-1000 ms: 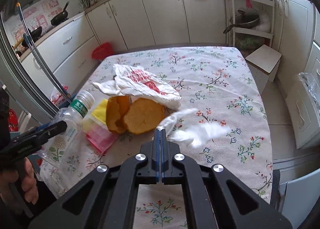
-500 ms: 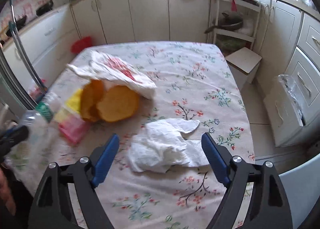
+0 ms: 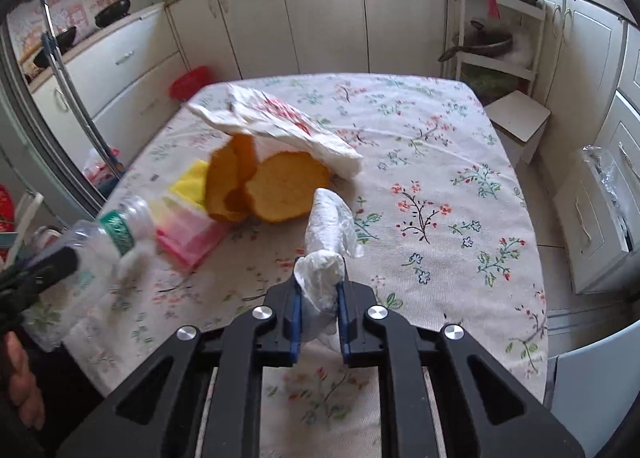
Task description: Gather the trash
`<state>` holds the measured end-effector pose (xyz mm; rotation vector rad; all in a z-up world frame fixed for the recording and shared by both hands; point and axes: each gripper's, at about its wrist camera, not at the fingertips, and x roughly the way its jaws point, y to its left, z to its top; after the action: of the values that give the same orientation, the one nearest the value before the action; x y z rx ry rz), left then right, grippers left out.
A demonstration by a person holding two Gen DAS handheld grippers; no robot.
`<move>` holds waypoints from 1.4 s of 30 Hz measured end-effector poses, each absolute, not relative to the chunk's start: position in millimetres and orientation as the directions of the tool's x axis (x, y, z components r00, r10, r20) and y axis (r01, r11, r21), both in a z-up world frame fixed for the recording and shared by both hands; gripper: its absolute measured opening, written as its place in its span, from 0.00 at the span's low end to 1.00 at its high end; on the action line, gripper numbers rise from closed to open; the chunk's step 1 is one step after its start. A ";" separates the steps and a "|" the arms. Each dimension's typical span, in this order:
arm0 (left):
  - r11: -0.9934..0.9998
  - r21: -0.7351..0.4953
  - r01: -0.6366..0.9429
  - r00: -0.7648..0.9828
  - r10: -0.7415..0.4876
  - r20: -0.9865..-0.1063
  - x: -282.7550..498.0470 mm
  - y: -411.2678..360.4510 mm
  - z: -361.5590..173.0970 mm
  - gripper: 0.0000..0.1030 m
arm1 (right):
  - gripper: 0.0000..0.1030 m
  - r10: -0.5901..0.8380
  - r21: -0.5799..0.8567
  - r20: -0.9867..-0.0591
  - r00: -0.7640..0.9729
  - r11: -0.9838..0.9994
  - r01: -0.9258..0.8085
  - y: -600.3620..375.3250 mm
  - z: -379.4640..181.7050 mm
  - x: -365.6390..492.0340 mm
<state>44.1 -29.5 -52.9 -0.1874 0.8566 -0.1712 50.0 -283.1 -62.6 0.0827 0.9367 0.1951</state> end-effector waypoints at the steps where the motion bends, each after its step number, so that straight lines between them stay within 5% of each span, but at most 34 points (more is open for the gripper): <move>1: 0.970 -0.232 0.073 0.648 -0.223 -0.728 41.2 -29.4 -52.1 0.51 | 0.15 0.213 0.164 -0.782 0.585 0.977 -0.136 -281.7 -57.4 44.3; 17: 0.960 -0.270 0.078 0.699 -0.245 -0.671 -13.4 -20.3 -42.4 0.51 | 0.15 0.336 0.284 -0.679 0.652 0.940 -0.190 -281.3 -29.9 -39.1; 42: 0.960 -0.247 0.134 0.690 -0.269 -0.672 -109.8 -23.8 -45.0 0.51 | 0.15 0.409 0.308 -0.739 0.535 0.912 -0.273 -250.7 -62.0 -134.6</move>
<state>-109.8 -23.8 -45.0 -0.1843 0.7776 -0.2266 -134.6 -250.7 -62.0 0.1619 0.9217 0.4082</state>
